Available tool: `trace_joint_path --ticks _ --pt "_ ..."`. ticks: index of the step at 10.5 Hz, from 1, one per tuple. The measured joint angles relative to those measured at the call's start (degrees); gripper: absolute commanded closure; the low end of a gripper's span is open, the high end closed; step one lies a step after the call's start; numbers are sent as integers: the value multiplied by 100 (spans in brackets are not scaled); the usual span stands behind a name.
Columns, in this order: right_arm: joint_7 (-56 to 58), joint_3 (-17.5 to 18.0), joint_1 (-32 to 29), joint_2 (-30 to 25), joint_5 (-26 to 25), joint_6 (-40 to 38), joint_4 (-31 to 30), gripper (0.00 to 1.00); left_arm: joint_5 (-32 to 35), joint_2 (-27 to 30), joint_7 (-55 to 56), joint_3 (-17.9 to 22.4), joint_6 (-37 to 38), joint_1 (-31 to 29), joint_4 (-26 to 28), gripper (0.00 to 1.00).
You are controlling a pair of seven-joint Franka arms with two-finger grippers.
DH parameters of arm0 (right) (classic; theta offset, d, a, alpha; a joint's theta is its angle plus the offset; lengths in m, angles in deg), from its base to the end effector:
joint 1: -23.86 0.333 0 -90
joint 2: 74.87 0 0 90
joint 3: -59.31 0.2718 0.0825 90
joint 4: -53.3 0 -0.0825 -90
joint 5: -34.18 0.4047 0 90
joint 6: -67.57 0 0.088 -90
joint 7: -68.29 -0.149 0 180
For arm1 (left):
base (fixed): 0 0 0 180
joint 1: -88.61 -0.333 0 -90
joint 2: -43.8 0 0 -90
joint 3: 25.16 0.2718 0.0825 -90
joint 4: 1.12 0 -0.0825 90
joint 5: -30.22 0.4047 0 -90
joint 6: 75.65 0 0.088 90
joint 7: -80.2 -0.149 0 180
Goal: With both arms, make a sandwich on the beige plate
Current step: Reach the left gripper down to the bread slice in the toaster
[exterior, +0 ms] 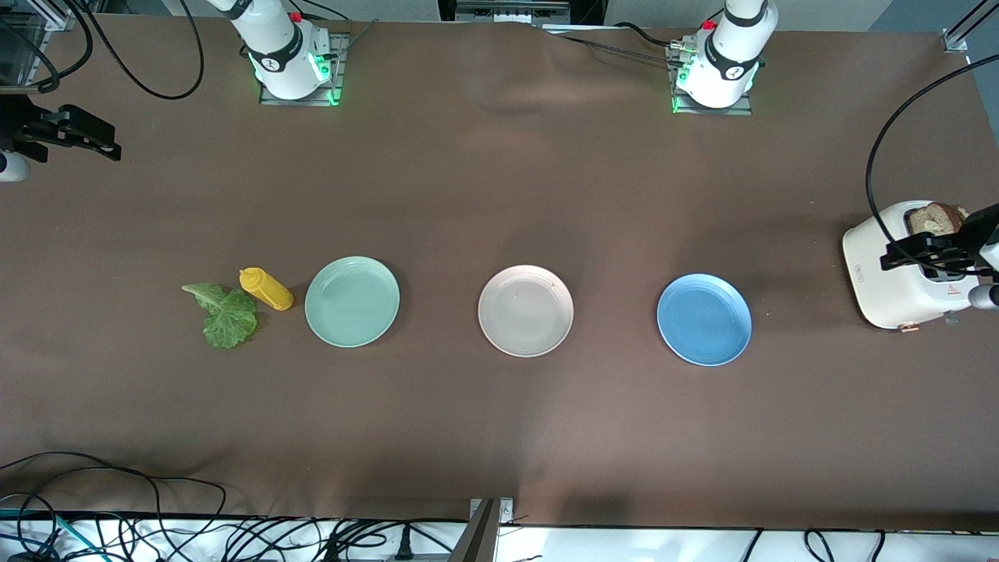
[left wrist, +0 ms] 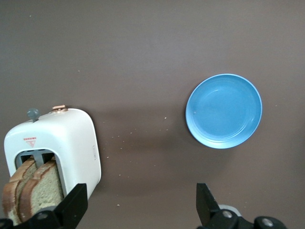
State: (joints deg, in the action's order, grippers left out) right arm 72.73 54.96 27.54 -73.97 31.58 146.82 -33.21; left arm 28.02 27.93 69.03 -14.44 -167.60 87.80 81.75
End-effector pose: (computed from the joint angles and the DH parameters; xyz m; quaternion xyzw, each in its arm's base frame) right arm 0.5531 -0.0136 0.5444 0.9967 0.0301 -0.0721 0.0199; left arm 0.6257 0.1120 0.4362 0.9984 0.0028 -0.0570 0.0048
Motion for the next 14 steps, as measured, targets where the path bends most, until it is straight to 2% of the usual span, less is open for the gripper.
trace_joint_path --ticks 2,5,9,11,14 --pt "0 4 2 0 0 0 0 0 310 -75 -287 13 61 -348 21 0" --pt "-3 -1 -3 0 0 -1 0 0 1084 -383 -438 14 114 -451 86 0" --pt "-4 -5 -5 0 0 0 1 0 1120 -841 -440 23 142 -572 142 0" --pt "-4 -6 -6 0 0 1 2 0 1246 -1112 -441 67 143 -625 150 12" --pt "-4 -6 -6 0 0 1 3 0 1717 -1380 -456 83 282 -642 149 19"
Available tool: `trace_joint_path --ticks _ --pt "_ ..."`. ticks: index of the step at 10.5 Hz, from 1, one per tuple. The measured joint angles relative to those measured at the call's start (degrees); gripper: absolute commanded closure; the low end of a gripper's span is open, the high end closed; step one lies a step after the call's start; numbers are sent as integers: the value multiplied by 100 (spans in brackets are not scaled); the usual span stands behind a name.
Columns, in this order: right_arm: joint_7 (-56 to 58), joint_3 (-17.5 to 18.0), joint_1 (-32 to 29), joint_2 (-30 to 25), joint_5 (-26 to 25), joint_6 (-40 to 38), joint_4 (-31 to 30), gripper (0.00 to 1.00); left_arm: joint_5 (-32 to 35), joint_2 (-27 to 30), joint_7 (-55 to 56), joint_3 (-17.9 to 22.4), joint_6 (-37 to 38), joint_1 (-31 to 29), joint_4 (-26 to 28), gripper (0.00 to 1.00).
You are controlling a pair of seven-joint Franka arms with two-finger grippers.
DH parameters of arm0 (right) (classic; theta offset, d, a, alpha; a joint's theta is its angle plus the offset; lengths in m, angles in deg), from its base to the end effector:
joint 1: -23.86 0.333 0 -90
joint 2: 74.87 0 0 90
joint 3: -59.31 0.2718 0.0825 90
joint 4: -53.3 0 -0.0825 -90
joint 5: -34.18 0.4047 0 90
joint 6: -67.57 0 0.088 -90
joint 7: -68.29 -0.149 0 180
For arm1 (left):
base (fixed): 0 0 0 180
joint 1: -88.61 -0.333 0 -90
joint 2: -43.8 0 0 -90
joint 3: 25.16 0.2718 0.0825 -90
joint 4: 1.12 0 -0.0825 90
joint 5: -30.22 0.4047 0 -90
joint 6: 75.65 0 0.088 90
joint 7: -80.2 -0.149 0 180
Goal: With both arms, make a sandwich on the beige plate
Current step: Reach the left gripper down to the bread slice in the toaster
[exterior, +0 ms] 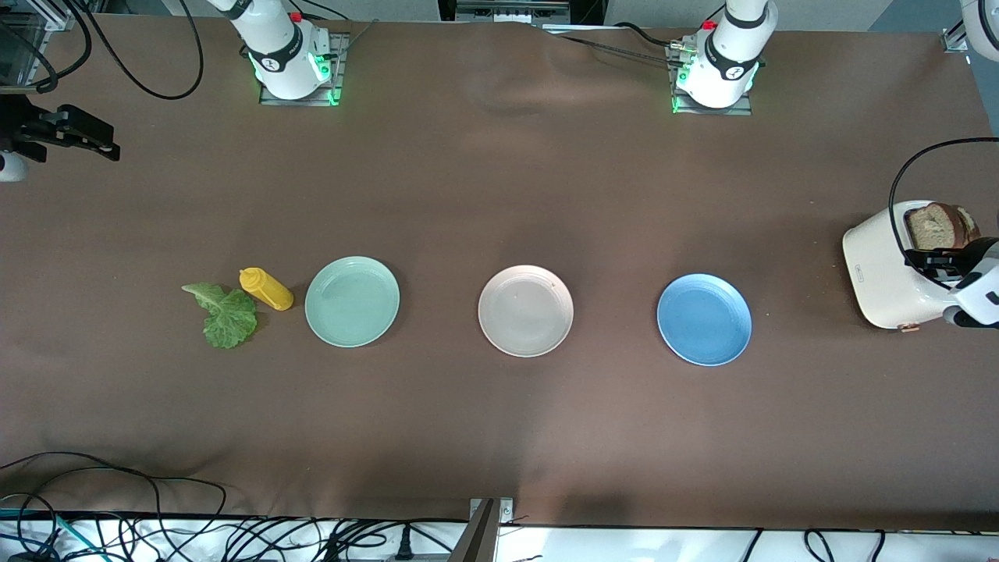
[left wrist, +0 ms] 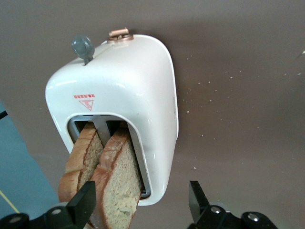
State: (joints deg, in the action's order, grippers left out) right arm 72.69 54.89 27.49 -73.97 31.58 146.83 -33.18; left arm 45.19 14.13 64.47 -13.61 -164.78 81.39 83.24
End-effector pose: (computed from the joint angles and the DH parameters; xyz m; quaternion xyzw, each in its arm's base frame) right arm 0.5532 -0.0148 0.5447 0.9968 0.0287 -0.0717 0.0199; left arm 0.5876 0.2292 0.2810 -0.9617 0.0021 0.2518 0.1086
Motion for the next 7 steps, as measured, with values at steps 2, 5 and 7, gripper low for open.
trace_joint_path --ticks 2,5,7 --pt "0 0 0 0 0 0 0 0 322 -35 -17 -4 334 36 -10 19" --pt "0 0 0 0 0 0 0 0 363 -31 -17 -6 630 79 -64 19" --pt "0 0 0 0 0 0 0 0 605 -41 -17 -1 666 74 -60 19"
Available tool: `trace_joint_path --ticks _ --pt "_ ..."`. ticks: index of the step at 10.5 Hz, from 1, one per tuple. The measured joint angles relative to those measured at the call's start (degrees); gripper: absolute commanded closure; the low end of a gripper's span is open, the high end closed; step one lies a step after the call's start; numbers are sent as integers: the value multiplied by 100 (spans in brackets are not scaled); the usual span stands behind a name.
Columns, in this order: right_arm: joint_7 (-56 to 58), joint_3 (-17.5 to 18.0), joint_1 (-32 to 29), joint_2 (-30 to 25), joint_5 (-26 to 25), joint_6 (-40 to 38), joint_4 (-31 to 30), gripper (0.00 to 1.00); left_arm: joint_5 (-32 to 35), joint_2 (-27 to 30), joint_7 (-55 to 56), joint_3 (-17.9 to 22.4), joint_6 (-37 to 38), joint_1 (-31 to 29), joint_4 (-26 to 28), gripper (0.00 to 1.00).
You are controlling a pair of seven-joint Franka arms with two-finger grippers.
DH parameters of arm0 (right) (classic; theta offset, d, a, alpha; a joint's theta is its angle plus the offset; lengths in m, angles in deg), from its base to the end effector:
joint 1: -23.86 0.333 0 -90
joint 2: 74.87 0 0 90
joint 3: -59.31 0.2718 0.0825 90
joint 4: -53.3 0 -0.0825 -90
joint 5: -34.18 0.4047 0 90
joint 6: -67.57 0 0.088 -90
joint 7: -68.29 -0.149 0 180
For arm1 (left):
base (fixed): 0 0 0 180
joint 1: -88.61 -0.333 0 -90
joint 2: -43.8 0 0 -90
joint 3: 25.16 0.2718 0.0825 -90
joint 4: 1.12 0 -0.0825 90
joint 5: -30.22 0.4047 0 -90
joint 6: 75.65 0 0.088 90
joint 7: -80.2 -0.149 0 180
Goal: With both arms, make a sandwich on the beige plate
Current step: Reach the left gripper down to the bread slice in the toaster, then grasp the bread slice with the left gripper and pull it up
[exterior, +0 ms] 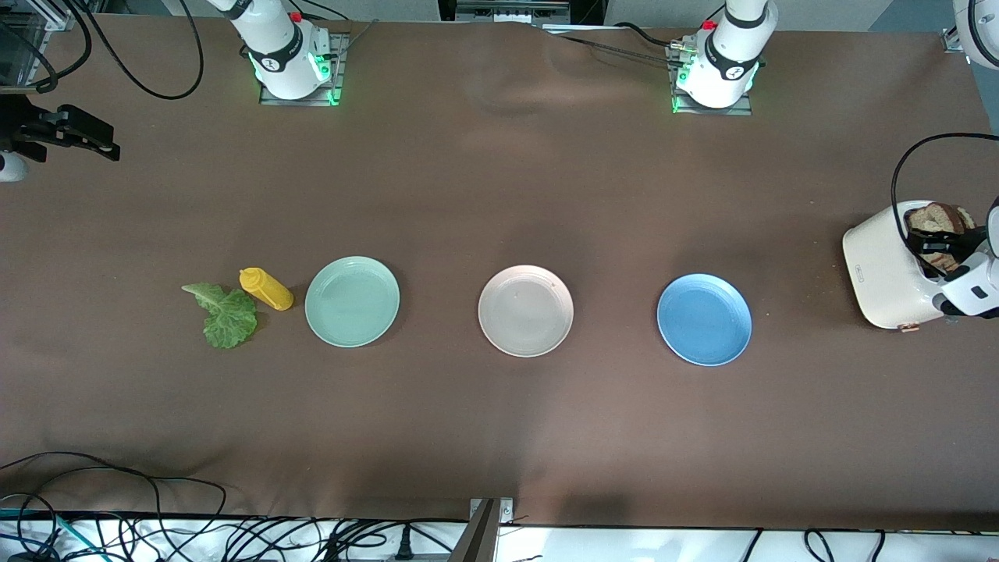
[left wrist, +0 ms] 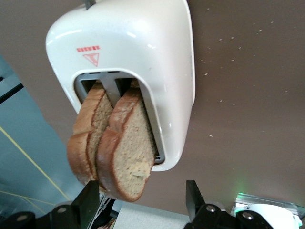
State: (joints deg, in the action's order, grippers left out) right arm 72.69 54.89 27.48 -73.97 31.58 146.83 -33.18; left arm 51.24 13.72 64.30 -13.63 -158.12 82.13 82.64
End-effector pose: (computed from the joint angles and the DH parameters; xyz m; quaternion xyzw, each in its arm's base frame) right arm 0.5532 -0.0148 0.5447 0.9968 0.0286 -0.0717 0.0199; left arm 0.5706 0.2337 0.2868 -0.9376 0.0071 0.3157 0.1457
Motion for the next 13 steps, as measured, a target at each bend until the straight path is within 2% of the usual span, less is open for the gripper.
trace_joint_path --ticks 5,7,8,9,10,13 --pt "0 0 0 0 0 0 0 0 150 -85 0 0 67 0 8 20" --pt "0 0 0 0 0 0 0 0 150 -146 0 0 96 0 11 32" --pt "0 0 0 0 0 0 0 0 150 -161 0 0 163 0 13 45" --pt "0 0 0 0 0 0 0 0 152 -190 0 0 225 0 14 63" --pt "0 0 0 0 0 0 0 0 168 -215 0 1 253 0 13 68" --pt "0 0 0 0 0 0 0 0 231 -224 -2 1 257 0 0 100"
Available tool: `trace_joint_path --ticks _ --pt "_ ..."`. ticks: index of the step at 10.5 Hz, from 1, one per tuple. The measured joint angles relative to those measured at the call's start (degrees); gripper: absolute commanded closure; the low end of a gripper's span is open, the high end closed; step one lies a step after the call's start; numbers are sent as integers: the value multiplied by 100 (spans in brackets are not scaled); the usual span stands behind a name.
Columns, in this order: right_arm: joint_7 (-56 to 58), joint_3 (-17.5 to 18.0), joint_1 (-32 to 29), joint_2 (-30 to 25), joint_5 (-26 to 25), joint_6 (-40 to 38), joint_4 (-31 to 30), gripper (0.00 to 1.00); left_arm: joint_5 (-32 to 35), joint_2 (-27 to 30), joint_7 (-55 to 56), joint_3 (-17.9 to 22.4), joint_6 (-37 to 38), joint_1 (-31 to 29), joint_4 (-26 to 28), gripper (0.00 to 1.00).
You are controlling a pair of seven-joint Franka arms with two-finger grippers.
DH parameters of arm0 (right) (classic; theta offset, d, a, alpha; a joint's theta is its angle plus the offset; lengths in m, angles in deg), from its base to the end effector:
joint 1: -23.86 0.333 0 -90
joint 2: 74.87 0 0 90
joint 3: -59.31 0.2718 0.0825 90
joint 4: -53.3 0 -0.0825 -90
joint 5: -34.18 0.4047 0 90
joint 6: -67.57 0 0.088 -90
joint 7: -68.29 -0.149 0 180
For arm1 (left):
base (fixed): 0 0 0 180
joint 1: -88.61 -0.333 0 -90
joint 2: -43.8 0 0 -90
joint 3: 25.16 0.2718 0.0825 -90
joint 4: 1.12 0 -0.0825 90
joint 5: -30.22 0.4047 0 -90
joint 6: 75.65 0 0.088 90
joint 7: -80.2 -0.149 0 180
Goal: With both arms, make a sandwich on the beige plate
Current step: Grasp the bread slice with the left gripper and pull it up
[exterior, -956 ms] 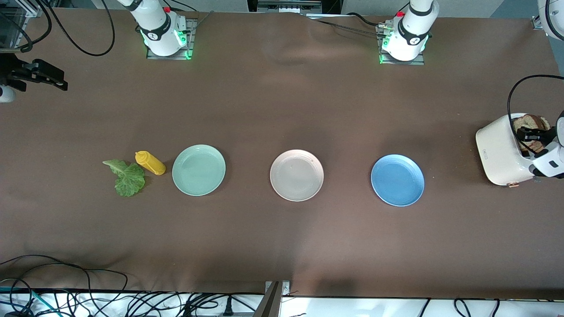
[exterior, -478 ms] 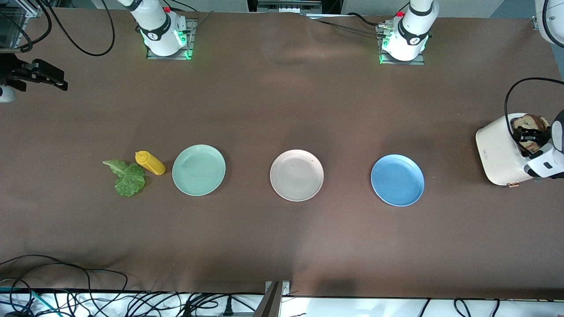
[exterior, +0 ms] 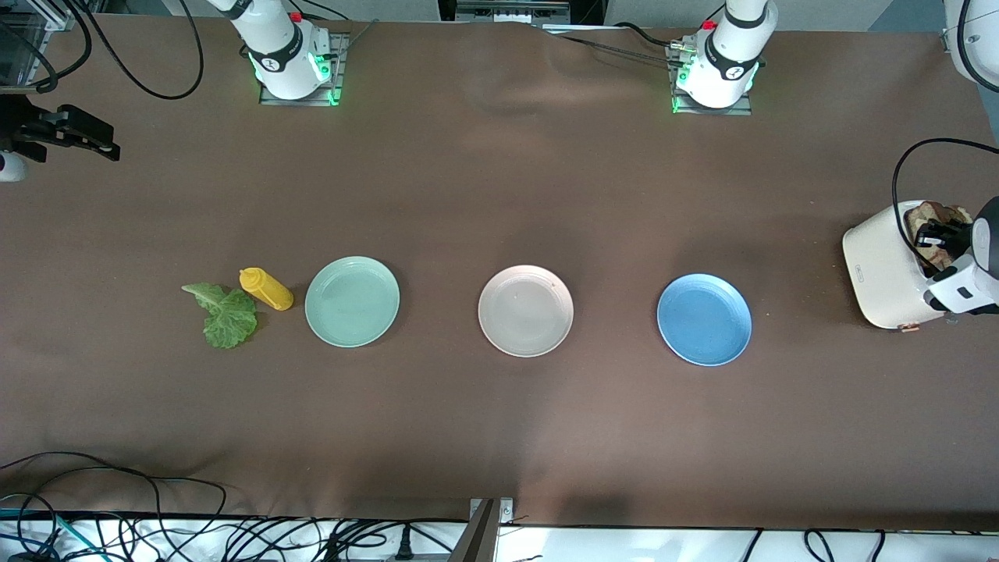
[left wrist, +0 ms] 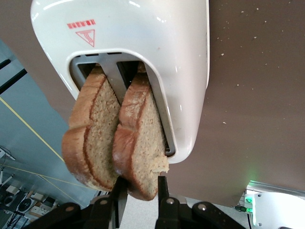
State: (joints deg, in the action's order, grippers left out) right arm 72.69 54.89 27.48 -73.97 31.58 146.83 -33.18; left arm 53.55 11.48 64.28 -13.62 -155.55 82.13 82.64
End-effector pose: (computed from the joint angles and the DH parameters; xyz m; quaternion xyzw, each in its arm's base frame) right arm 0.5532 -0.0148 0.5447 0.9968 0.0286 -0.0717 0.0199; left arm 0.5601 0.2381 0.2673 -0.9203 0.0083 0.3584 0.1568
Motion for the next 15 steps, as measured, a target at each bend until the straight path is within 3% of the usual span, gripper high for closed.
trace_joint_path --ticks 6,11,15 --pt "0 -1 0 0 0 0 0 0 7 -4 -17 -10 218 5 -177 100" --pt "0 -5 -2 0 0 0 0 0 -28 35 -346 -99 1221 368 -1215 100" --pt "-1 -10 -4 0 0 0 0 0 -540 48 -344 -118 1621 837 -1775 100"
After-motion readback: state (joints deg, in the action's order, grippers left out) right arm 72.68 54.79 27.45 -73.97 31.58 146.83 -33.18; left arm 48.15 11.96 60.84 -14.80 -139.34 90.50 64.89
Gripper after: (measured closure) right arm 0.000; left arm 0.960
